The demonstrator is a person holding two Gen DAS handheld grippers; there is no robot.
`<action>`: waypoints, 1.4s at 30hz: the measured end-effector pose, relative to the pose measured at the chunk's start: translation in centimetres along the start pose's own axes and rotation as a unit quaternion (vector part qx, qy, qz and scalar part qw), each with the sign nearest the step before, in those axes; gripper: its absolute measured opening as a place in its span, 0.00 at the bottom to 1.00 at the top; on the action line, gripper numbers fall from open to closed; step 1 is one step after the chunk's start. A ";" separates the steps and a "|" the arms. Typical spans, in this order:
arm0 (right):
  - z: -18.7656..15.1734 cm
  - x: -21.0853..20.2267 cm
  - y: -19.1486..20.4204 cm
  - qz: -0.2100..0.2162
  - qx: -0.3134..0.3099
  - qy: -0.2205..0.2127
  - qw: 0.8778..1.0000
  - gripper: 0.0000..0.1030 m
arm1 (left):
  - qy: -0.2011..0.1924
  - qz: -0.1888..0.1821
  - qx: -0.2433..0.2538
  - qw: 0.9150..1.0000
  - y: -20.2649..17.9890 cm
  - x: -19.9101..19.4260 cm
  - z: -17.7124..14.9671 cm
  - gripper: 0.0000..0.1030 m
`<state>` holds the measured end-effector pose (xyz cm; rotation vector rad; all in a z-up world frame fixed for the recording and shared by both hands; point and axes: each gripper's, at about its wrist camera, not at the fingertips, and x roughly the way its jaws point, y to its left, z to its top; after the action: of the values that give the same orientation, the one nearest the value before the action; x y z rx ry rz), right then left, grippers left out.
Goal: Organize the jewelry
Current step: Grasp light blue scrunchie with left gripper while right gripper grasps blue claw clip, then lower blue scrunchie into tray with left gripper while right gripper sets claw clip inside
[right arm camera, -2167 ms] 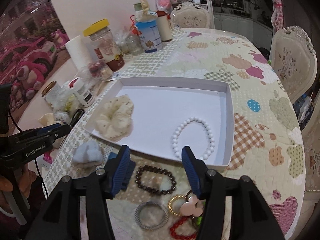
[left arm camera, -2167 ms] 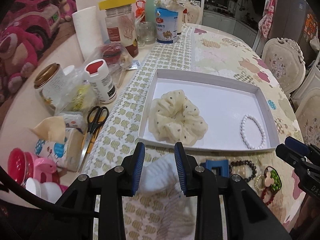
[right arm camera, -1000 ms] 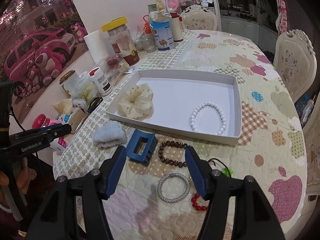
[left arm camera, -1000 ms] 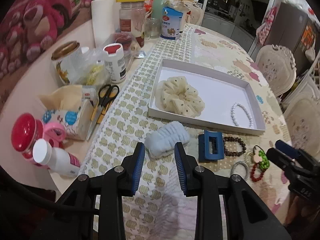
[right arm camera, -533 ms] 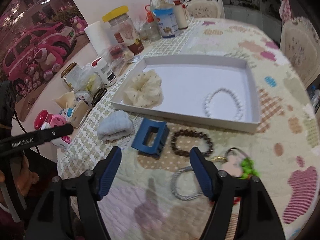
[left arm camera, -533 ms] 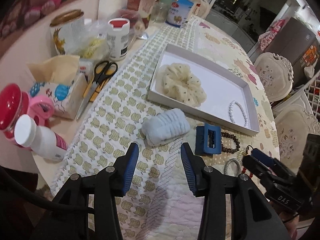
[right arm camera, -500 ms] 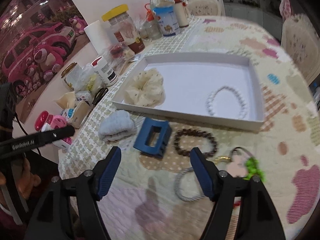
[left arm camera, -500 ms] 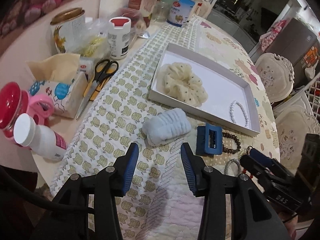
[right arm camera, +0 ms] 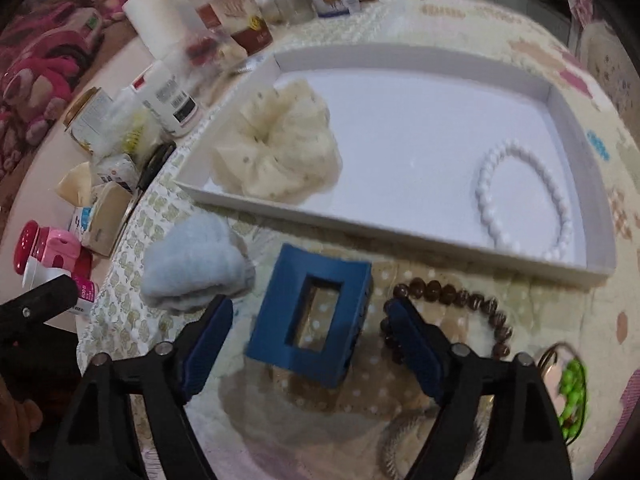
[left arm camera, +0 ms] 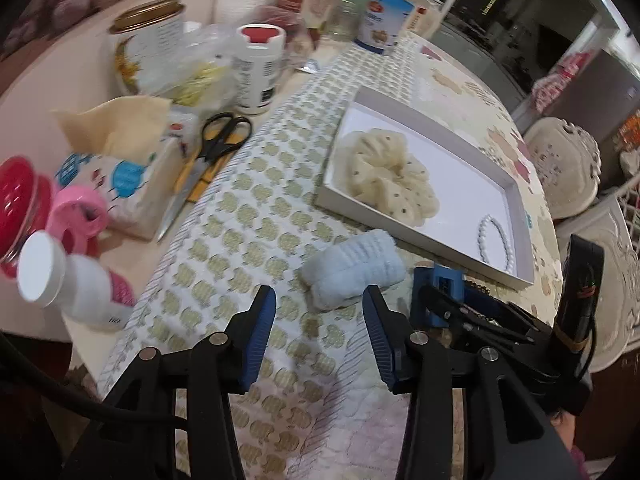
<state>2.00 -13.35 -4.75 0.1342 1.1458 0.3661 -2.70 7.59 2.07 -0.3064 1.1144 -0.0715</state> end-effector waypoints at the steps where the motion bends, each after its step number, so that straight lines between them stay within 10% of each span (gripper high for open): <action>1: 0.0 -0.1 -0.1 -0.001 -0.004 0.000 1.000 0.54 | 0.001 -0.004 0.007 1.000 -0.2 0.3 0.1 0.37; 18: 0.9 -6.8 -3.7 0.030 0.000 -0.047 0.998 0.53 | 0.067 -0.023 0.034 0.997 -2.5 7.4 1.4 0.40; 22: 0.6 -7.1 -4.3 0.028 0.003 -0.051 0.998 0.53 | 0.062 -0.016 0.041 0.997 -2.8 7.7 1.3 0.42; 27: 0.7 -7.7 -5.0 0.031 0.006 -0.056 0.998 0.53 | 0.042 0.001 0.055 0.998 -3.1 7.2 1.1 0.11; 42: 2.6 -11.3 -7.1 0.014 0.022 -0.104 0.994 0.53 | -0.026 -0.049 0.076 0.996 -5.6 0.2 3.9 0.07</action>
<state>1.79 -23.74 4.05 0.2227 0.9467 0.3436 1.37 2.96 5.06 -0.2254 1.0355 -0.2340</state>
